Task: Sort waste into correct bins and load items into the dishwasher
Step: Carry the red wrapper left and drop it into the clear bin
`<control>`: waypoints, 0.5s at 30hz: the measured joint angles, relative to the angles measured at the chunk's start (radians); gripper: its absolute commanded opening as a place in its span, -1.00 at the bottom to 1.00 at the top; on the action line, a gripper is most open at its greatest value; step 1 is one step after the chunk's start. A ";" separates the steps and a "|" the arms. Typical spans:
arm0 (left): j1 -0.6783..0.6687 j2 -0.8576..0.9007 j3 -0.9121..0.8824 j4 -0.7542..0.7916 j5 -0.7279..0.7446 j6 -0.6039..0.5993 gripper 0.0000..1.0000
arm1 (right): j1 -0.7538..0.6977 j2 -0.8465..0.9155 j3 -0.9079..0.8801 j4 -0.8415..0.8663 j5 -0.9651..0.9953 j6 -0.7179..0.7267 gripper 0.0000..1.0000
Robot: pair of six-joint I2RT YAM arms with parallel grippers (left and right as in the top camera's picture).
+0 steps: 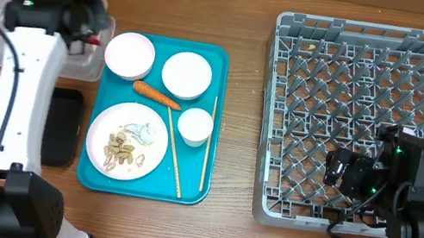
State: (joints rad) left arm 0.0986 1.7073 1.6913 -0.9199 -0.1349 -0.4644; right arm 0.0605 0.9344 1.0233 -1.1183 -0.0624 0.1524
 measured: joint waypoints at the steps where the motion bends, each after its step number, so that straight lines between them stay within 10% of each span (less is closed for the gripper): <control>1: 0.024 0.006 0.000 0.020 -0.009 0.000 -0.41 | 0.000 0.000 0.000 0.000 0.000 0.000 1.00; 2: 0.040 0.012 0.000 0.032 -0.014 0.005 0.20 | 0.000 0.000 0.000 0.000 0.000 0.001 1.00; 5: 0.108 0.063 0.000 0.078 -0.022 0.006 0.86 | 0.000 0.000 0.000 0.001 0.000 0.000 1.00; 10: 0.113 0.093 0.000 0.095 0.057 0.037 1.00 | 0.000 0.000 0.000 -0.001 0.000 0.000 1.00; 15: 0.034 0.065 0.011 -0.295 0.228 0.039 1.00 | 0.000 0.001 0.000 -0.003 0.000 0.001 1.00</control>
State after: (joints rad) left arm 0.1326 1.7721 1.7023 -1.2152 0.0929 -0.4255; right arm 0.0608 0.9352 1.0237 -1.1210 -0.0628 0.1532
